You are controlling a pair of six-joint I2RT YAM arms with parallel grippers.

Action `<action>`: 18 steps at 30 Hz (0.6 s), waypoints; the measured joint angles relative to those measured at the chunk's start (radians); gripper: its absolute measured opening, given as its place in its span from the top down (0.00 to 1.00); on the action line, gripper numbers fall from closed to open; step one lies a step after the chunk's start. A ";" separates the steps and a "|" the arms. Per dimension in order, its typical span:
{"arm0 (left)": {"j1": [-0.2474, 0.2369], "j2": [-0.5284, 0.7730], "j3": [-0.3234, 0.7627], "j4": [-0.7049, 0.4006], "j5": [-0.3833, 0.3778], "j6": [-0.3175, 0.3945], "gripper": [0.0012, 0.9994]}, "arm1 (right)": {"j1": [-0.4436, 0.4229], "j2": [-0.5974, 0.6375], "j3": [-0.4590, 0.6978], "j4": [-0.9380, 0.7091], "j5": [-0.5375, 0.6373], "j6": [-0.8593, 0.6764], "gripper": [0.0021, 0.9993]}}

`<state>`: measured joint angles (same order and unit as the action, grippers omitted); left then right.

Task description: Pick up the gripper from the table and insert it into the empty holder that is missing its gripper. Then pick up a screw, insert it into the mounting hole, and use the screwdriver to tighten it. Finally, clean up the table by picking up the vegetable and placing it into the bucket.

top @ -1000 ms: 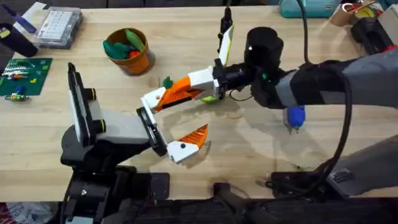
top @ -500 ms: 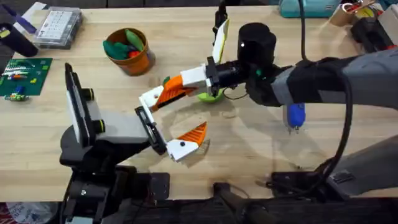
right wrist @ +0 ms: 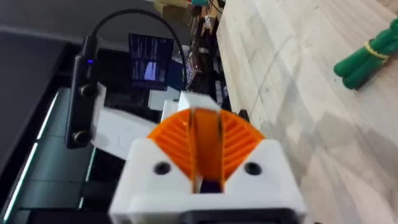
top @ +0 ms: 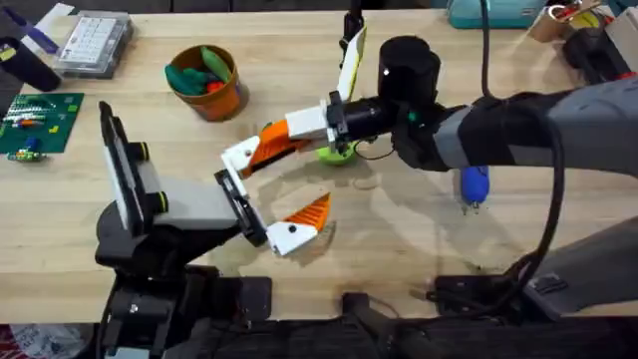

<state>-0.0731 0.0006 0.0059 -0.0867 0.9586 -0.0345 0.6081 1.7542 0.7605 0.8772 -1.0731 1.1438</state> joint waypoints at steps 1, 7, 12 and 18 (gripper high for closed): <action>-0.001 0.000 0.000 0.000 0.003 0.000 0.01 | 0.004 0.000 0.001 0.000 0.002 -0.002 0.79; -0.004 0.000 0.001 -0.003 0.021 0.004 0.01 | 0.016 0.000 0.006 0.001 0.010 -0.008 0.56; -0.008 0.000 0.001 -0.004 0.034 0.004 0.01 | 0.020 0.000 0.008 0.003 -0.003 -0.008 0.49; -0.008 0.000 0.001 -0.006 0.041 0.004 0.01 | -0.007 0.000 0.009 0.004 -0.028 -0.008 0.37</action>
<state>-0.0807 0.0007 0.0067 -0.0925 0.9993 -0.0303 0.6011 1.7542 0.7695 0.8812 -1.1014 1.1358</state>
